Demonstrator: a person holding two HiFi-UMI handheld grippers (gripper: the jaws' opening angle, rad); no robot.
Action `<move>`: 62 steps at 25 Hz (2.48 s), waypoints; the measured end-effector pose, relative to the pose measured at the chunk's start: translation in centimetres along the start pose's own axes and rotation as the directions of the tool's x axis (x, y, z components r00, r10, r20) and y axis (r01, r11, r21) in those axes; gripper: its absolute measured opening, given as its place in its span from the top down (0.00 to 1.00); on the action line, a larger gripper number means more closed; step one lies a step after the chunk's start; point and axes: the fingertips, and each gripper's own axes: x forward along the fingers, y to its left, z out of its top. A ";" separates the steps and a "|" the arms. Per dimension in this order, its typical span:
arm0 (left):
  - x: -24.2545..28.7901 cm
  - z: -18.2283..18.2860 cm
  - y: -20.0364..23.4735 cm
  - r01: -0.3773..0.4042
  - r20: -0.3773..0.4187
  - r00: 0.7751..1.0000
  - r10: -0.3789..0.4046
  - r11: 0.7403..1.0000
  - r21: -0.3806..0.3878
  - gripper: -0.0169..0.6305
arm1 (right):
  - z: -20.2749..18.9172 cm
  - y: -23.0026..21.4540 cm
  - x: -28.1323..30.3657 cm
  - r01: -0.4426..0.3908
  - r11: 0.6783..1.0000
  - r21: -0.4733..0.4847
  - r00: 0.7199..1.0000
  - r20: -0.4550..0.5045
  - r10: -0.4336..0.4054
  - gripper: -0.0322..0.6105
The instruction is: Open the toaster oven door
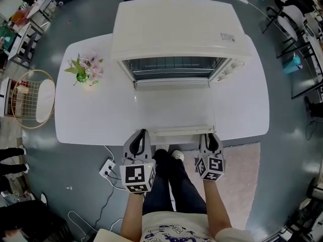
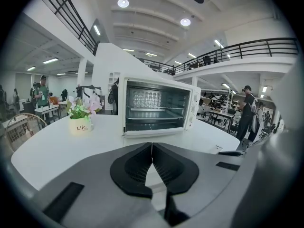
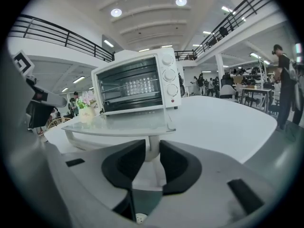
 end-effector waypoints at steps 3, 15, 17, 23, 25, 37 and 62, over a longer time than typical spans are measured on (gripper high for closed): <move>0.0 0.5 0.1 -0.002 0.008 1.000 0.002 1.000 0.001 0.96 | 0.2 0.1 -0.8 -0.011 1.000 -0.003 1.000 0.004 0.011 0.81; -0.7 3.6 0.0 -0.008 0.060 0.998 0.008 1.000 -0.003 0.96 | 4.4 1.1 -4.8 -0.061 0.997 -0.039 0.996 0.058 0.063 0.81; -0.9 4.5 0.0 -0.011 0.075 0.997 0.012 1.000 -0.008 0.96 | 6.6 1.3 -5.1 -0.063 0.997 -0.044 0.993 0.097 0.066 0.81; -1.9 8.1 0.0 -0.018 0.136 0.990 0.020 1.000 -0.018 0.96 | 14.7 2.4 -5.5 -0.061 0.994 -0.090 0.969 0.235 0.081 0.90; -2.3 9.4 0.2 -0.024 0.157 0.987 0.027 1.000 -0.020 0.96 | 17.1 3.1 -5.8 -0.067 0.992 -0.105 0.958 0.273 0.094 0.90; -5.0 18.2 1.6 -0.072 0.317 0.945 0.074 0.997 -0.016 0.96 | 27.6 5.8 -7.0 -0.074 0.985 -0.155 0.895 0.425 0.134 0.95; -6.6 27.2 2.2 -0.065 0.464 0.885 0.031 0.996 0.057 0.96 | 36.2 8.8 -8.4 -0.053 0.981 -0.185 0.838 0.526 0.144 0.95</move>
